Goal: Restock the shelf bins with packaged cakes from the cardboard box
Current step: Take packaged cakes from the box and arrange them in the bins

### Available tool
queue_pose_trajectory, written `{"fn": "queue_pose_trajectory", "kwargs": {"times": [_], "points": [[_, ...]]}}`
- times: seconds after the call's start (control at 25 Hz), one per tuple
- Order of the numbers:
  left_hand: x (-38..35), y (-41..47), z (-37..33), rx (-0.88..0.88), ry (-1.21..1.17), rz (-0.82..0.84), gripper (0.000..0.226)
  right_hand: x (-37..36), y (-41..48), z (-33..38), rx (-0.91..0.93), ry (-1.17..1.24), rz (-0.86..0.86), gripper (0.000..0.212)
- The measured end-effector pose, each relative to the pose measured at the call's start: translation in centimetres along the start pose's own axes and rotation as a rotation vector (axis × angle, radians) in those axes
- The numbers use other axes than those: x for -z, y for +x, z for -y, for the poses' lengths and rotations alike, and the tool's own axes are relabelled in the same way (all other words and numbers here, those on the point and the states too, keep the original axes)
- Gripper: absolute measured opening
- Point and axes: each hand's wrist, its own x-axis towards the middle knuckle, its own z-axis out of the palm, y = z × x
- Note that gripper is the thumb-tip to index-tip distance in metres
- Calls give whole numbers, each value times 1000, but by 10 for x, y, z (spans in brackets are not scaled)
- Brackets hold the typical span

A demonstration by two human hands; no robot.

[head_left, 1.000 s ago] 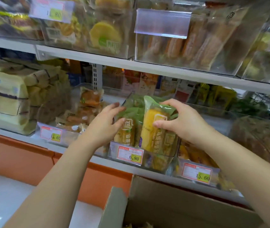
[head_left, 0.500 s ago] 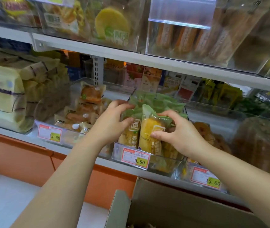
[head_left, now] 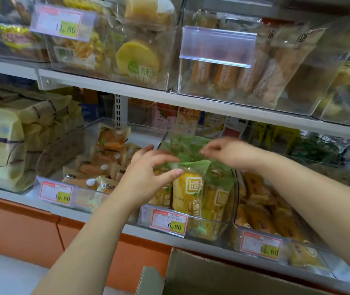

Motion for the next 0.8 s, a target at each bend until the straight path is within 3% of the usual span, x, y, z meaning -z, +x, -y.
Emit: {"fn": "queue_pose_trajectory", "kwargs": {"times": [0.12, 0.32, 0.4, 0.56, 0.68, 0.8], "points": [[0, -1, -1, -25, 50, -10, 38, -15, 18, -5, -21, -280, 190, 34], [-13, -2, -17, -4, 56, 61, 54, -31, 32, -8, -79, -233, 83, 35], [-17, 1, -13, -29, 41, 73, 49, -36, 36, -10, -94, -156, 59, 24], [-18, 4, -4, -22, 66, 39, 42, -31, 34, -22, -109, 284, -113, 9], [-22, 5, -5, -5, 139, 31, 67, -20, 32, -33, -83, 450, -211, 18], [-27, 6, -13, 47, 259, 55, 85, -15, 28, -30, -78, 342, -137, 32]]}}
